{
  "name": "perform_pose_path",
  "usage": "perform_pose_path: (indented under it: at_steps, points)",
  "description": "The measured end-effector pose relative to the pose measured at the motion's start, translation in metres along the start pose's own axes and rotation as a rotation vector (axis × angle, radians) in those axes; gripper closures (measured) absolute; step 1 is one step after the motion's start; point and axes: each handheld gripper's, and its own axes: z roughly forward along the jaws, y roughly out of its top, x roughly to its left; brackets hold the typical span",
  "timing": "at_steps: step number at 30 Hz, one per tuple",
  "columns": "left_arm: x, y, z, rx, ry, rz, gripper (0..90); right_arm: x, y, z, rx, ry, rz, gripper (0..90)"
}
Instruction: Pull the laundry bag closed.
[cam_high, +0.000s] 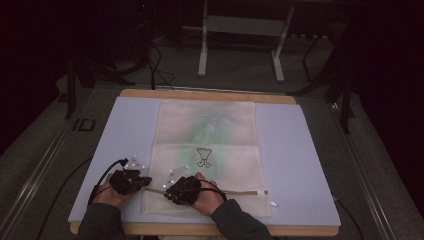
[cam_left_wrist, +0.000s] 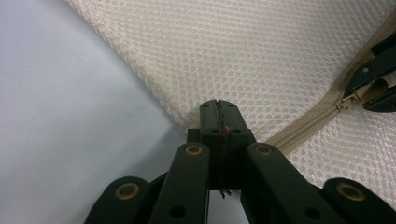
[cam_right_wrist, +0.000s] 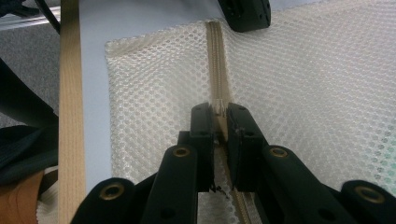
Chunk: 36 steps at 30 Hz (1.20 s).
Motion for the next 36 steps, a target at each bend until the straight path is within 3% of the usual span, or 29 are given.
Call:
perform_pose_path:
  at_steps: [36]
  points:
    - [0.001, -0.001, 0.0, -0.004, -0.005, -0.008, 89.8, 0.001, -0.006, -0.01, -0.001, -0.008, -0.004, 82.2]
